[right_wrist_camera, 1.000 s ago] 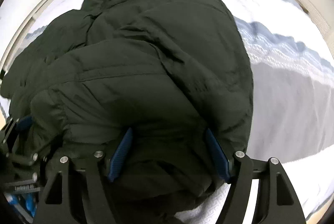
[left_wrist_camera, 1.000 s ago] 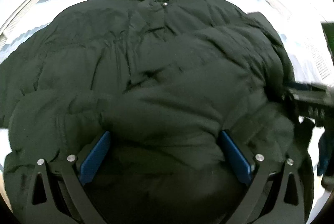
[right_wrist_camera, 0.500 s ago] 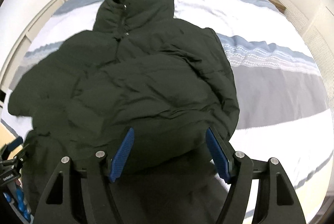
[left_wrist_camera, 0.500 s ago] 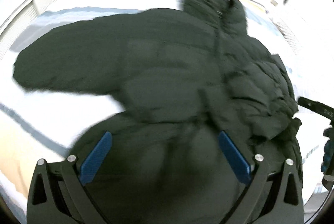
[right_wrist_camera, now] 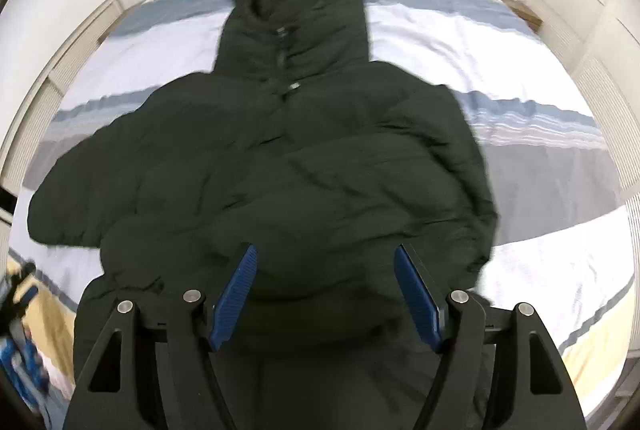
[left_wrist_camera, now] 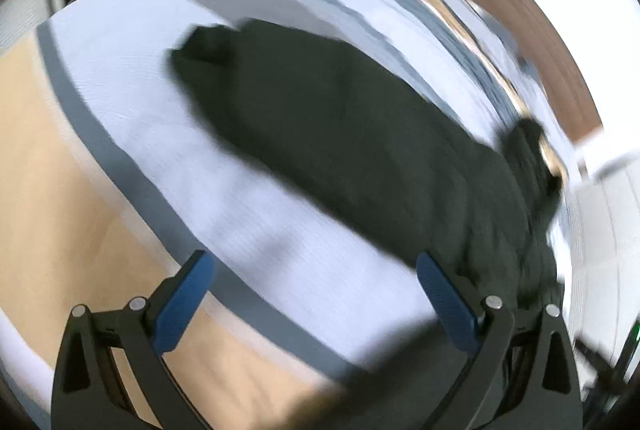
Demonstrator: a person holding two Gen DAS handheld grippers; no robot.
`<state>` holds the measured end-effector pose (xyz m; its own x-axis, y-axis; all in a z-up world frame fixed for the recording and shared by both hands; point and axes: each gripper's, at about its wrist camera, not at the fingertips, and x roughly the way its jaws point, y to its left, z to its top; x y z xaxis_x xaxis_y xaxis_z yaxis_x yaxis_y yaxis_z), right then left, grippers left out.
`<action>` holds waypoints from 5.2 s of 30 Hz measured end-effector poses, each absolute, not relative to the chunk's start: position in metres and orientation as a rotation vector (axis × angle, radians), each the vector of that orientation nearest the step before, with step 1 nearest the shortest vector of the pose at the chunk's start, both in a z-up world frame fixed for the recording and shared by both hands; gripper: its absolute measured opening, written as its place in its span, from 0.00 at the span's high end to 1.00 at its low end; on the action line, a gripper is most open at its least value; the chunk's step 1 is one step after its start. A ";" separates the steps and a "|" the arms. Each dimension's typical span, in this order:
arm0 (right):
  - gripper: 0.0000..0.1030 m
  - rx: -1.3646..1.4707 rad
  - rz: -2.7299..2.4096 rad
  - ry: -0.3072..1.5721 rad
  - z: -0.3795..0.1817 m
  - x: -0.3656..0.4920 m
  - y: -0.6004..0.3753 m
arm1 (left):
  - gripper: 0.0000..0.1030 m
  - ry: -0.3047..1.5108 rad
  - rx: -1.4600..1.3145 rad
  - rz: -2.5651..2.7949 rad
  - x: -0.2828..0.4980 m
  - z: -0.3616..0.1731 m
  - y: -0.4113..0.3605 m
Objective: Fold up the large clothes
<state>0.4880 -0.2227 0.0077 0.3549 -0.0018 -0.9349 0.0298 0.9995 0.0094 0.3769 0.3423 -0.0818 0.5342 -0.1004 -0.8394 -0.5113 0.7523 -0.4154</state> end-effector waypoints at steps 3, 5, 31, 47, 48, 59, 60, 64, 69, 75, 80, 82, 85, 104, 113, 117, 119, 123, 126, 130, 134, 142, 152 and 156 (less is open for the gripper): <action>0.32 -0.004 0.005 1.222 0.005 0.486 -0.203 | 0.01 0.976 -0.789 0.309 0.392 -0.098 0.385; 0.32 -0.011 0.004 1.227 0.005 0.484 -0.197 | 0.01 0.972 -0.836 0.328 0.403 -0.109 0.406; 0.32 -0.074 -0.118 1.183 0.055 0.443 -0.172 | 0.88 0.828 -1.066 0.019 0.459 -0.102 0.445; 0.32 0.077 -0.096 1.109 0.065 0.410 -0.289 | 0.89 0.756 -0.668 -0.115 0.453 0.049 0.264; 0.32 0.086 -0.109 1.104 0.068 0.405 -0.299 | 0.89 0.762 -0.651 -0.127 0.455 0.052 0.252; 0.32 0.152 -0.191 1.063 0.081 0.374 -0.368 | 0.89 0.913 -0.436 -0.291 0.469 0.035 0.097; 0.32 0.156 -0.195 1.065 0.080 0.372 -0.372 | 0.89 0.934 -0.409 -0.304 0.467 0.028 0.083; 0.32 0.173 -0.210 1.078 0.072 0.368 -0.382 | 0.89 1.014 -0.323 -0.341 0.463 0.002 0.041; 0.32 0.176 -0.212 1.113 0.055 0.369 -0.383 | 0.89 1.083 -0.276 -0.357 0.465 -0.028 0.015; 0.32 0.173 -0.197 1.151 0.039 0.369 -0.376 | 0.79 1.145 -0.274 -0.368 0.444 -0.049 0.003; 0.32 0.146 -0.166 1.169 0.031 0.378 -0.359 | 0.64 1.152 -0.306 -0.413 0.430 -0.049 0.009; 0.32 0.130 -0.152 1.173 0.029 0.382 -0.352 | 0.60 1.154 -0.308 -0.441 0.424 -0.046 0.008; 0.32 0.126 -0.140 1.176 0.027 0.387 -0.345 | 0.57 1.163 -0.312 -0.489 0.413 -0.042 0.012; 0.32 -0.012 0.249 1.112 0.037 0.460 -0.186 | 0.52 1.033 -0.196 -0.295 0.476 -0.014 0.096; 0.32 -0.188 0.362 1.181 -0.025 0.463 -0.122 | 0.52 1.095 -0.153 -0.243 0.501 -0.071 0.099; 0.32 -0.186 0.330 1.248 -0.060 0.461 -0.139 | 0.50 1.082 -0.161 -0.226 0.498 -0.089 0.093; 0.32 -0.183 0.336 1.253 -0.071 0.456 -0.148 | 0.50 1.058 -0.153 -0.220 0.494 -0.093 0.089; 0.31 -0.219 0.356 1.240 -0.081 0.449 -0.152 | 0.48 1.036 -0.155 -0.202 0.487 -0.099 0.087; 0.31 -0.217 0.363 1.234 -0.082 0.444 -0.155 | 0.48 1.031 -0.160 -0.193 0.483 -0.100 0.087; 0.31 -0.218 0.355 1.228 -0.083 0.444 -0.155 | 0.47 1.018 -0.146 -0.183 0.478 -0.101 0.085; 0.30 -0.220 0.336 1.223 -0.085 0.440 -0.152 | 0.44 1.007 -0.145 -0.178 0.472 -0.103 0.086; 0.27 -0.222 0.295 1.211 -0.090 0.435 -0.148 | 0.34 1.009 -0.137 -0.180 0.466 -0.106 0.089; 0.11 -0.227 0.300 1.218 -0.098 0.435 -0.141 | 0.18 1.033 -0.162 -0.163 0.463 -0.113 0.097; 0.09 -0.240 0.307 1.202 -0.101 0.432 -0.139 | 0.15 1.036 -0.169 -0.152 0.462 -0.115 0.099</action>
